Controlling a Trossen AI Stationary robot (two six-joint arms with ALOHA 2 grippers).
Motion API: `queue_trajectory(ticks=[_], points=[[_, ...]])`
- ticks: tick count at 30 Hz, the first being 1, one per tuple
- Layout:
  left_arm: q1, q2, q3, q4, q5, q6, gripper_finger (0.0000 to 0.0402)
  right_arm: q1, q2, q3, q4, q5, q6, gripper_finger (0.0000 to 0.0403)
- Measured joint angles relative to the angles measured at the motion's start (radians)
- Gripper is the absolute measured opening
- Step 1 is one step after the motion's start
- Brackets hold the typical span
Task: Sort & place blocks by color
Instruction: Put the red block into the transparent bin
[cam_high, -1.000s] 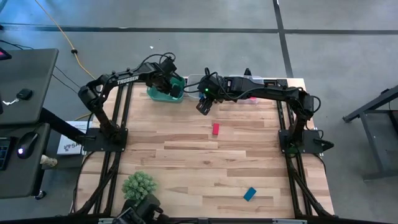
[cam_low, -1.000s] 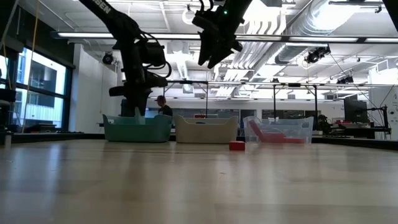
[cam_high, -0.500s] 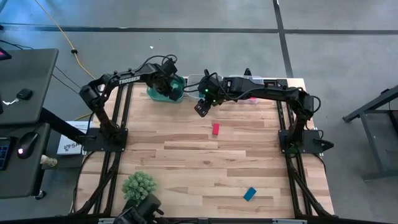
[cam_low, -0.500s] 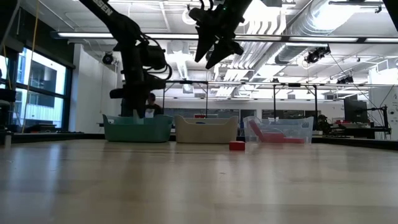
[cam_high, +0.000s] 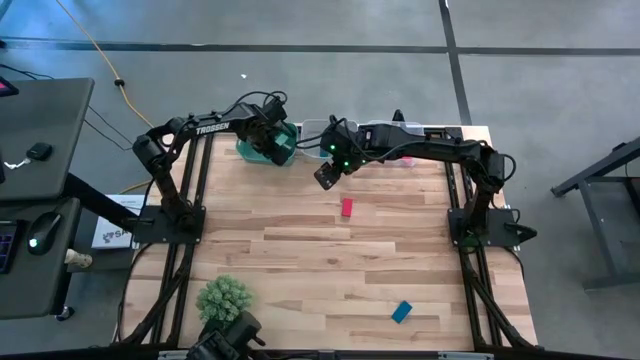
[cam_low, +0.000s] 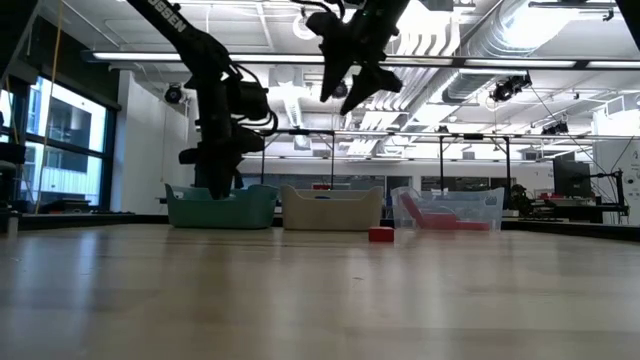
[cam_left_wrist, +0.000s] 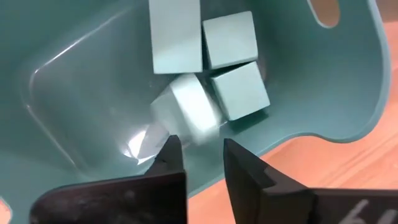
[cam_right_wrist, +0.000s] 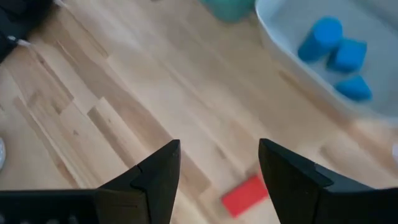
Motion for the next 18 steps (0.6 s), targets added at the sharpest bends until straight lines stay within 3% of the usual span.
queue_trajectory(ticks=[10,18], points=[[0.000,0.000,0.000,0.000,0.000,0.002,0.0099,0.058,0.000,0.000,-0.080,-0.025,0.118,0.0206],[0.000,-0.012,0.013,-0.008,0.000,0.041,0.0113,0.128,0.000,0.000,-0.263,0.001,0.194,0.0206]])
